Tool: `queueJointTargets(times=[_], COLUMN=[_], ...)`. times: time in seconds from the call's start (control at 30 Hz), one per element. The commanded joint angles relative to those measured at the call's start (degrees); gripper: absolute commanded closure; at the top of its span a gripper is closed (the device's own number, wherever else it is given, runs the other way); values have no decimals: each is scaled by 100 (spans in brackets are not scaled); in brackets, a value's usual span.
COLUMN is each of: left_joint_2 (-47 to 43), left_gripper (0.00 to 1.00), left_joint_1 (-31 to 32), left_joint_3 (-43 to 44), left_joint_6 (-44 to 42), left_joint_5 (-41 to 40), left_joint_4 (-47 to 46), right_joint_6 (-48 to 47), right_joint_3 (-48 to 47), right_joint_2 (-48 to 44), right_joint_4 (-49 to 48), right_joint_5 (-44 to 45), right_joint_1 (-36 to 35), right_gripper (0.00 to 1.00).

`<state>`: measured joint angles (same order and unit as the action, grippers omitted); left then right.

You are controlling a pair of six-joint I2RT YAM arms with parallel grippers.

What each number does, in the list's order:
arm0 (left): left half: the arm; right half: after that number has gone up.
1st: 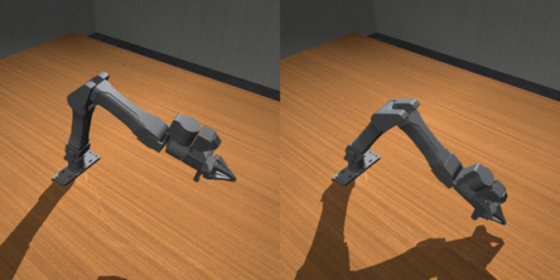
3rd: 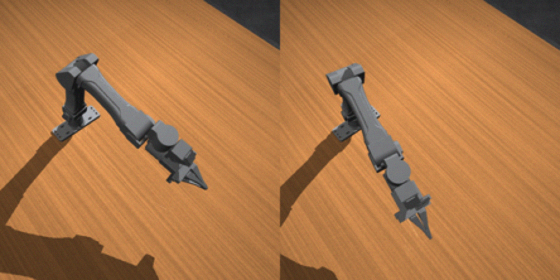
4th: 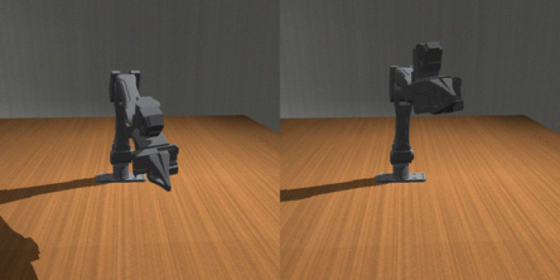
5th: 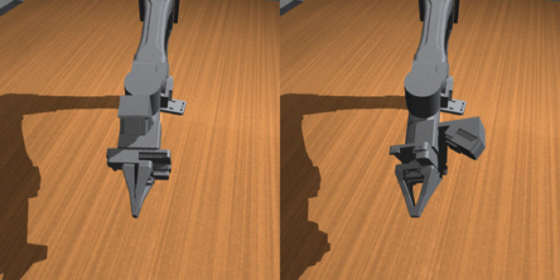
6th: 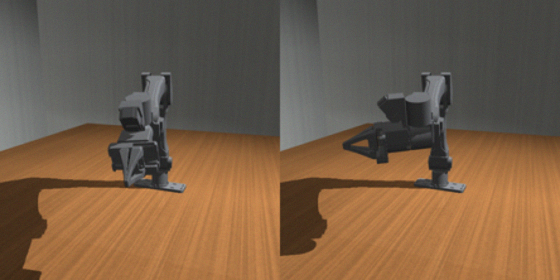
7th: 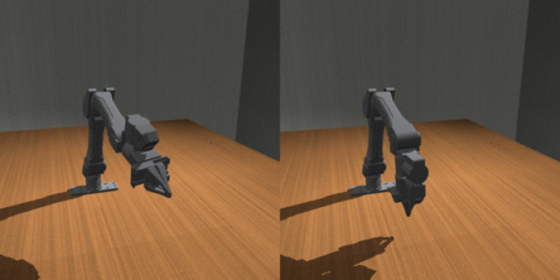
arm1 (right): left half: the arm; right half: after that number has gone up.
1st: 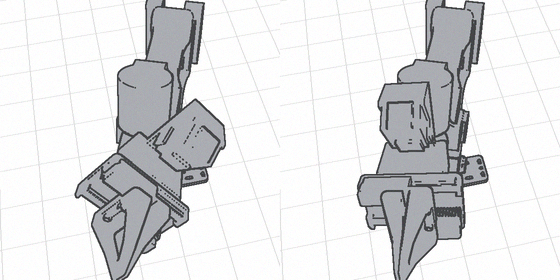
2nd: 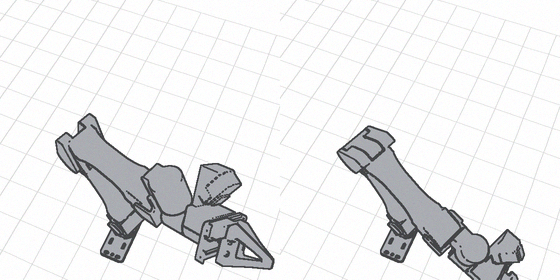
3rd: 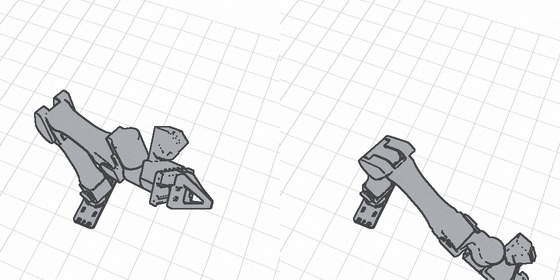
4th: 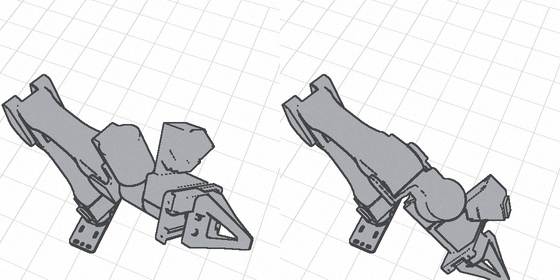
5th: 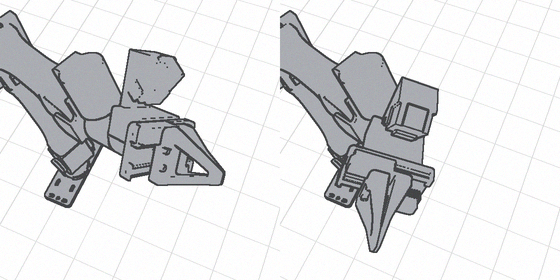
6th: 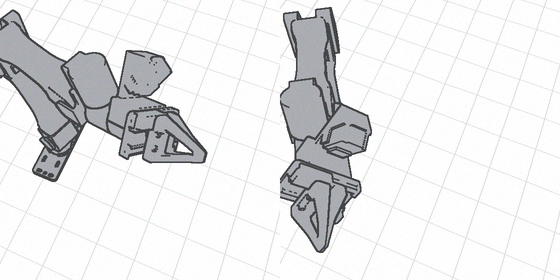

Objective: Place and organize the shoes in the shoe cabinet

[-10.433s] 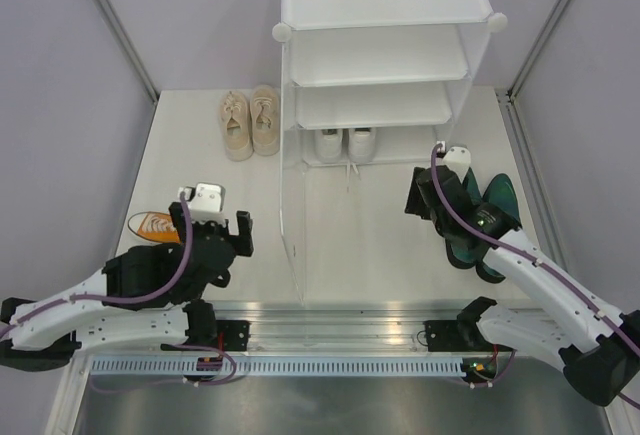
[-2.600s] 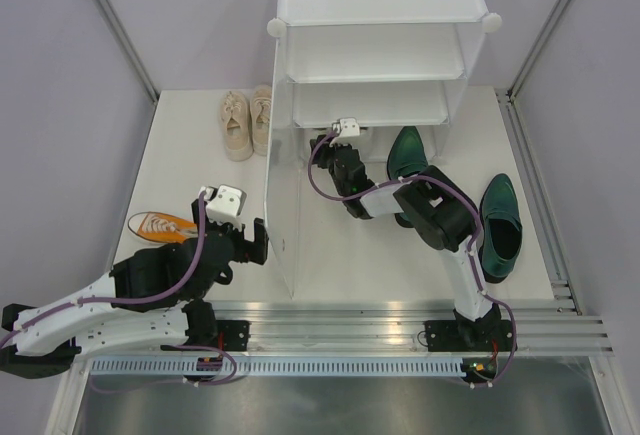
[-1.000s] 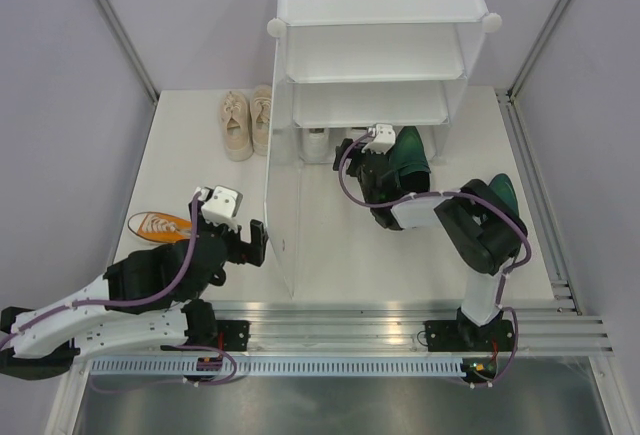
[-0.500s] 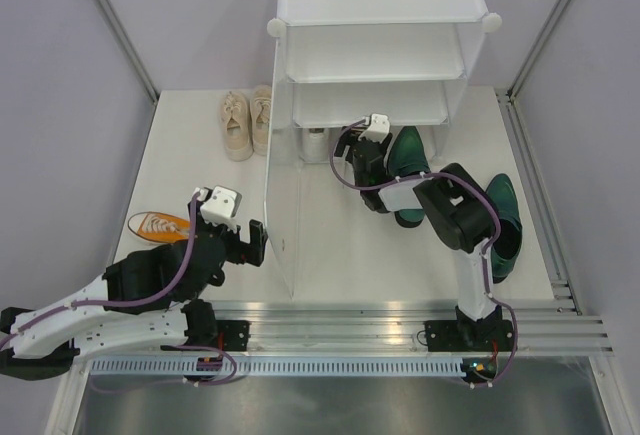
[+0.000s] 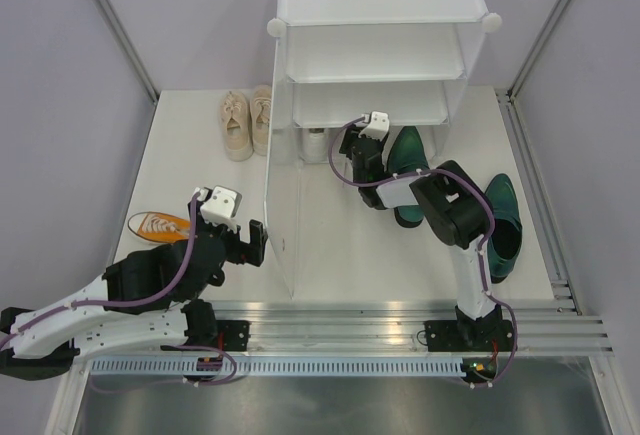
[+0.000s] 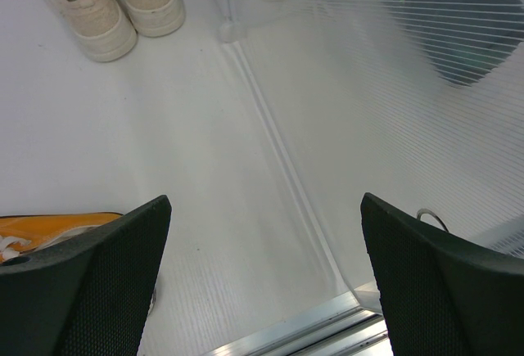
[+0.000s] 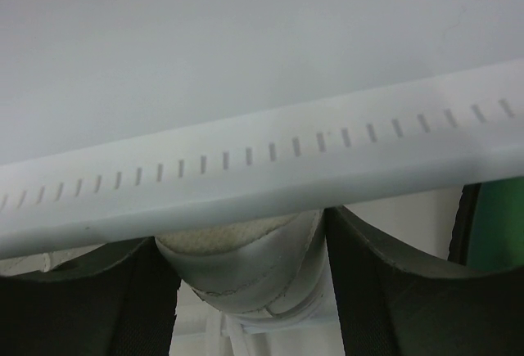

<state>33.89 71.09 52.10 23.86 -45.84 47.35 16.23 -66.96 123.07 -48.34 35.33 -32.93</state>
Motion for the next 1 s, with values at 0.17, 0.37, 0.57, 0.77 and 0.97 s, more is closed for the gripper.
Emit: queueJointTargets(times=[0.17, 0.37, 0.57, 0.77, 0.97], left_joint_2=[-49, -58, -67, -58, -58], left_gripper=[0, 0, 0, 0, 0], left_joint_1=[-25, -25, -25, -25, -25], left_joint_3=[-7, -6, -6, -6, -6], left_joint_6=[-197, -197, -206, -206, -206], left_joint_5=[128, 146, 155, 164, 172], left_joint_4=[-235, -235, -235, -235, -235], right_joint_6=[187, 205, 126, 91, 73], right_joint_3=[60, 192, 297, 324, 297], right_joint_2=[-81, -116, -204, -239, -248], right_joint_4=[-439, -747, -1011, -1029, -1029], right_joint_5=[-527, -869, -1317, -1467, -1740], right_joint_1=[102, 102, 94, 102, 102], right_gripper=[86, 99, 99, 99, 99])
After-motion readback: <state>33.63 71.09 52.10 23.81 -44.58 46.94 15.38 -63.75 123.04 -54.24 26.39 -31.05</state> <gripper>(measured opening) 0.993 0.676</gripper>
